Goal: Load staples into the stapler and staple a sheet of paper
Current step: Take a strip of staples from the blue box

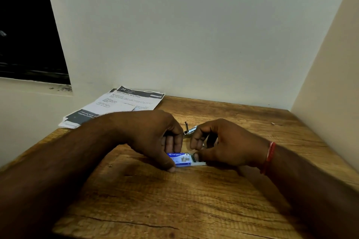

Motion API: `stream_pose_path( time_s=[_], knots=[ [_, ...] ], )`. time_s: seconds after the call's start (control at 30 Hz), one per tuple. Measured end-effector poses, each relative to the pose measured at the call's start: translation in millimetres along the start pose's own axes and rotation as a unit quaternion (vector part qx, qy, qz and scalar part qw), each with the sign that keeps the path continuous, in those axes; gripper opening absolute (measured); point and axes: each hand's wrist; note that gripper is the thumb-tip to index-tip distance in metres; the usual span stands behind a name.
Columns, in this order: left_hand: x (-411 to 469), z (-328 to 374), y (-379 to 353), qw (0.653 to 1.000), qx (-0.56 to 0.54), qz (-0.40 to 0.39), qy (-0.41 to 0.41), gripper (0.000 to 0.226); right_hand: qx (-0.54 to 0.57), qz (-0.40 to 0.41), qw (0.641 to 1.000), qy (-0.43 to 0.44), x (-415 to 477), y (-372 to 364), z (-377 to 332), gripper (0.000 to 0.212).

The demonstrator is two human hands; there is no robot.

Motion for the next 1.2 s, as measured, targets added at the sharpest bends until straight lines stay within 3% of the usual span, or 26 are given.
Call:
stream_pose_path(
  time_s=[0.53,1.2],
  knots=[
    [0,-1,-1,1.0,-0.002,0.005,-0.001,0.034,0.043,-0.053,0.992,0.105,2,7,21,0.016],
    [-2,2,0,1.0,-0.001,-0.001,0.004,0.033,0.014,-0.058,0.991,0.119,3,4,25,0.018]
  ],
)
Point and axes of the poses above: each hand's wrist, its own x-axis towards the middle knuckle, its own y-axis out of the back of the hand, z = x × y
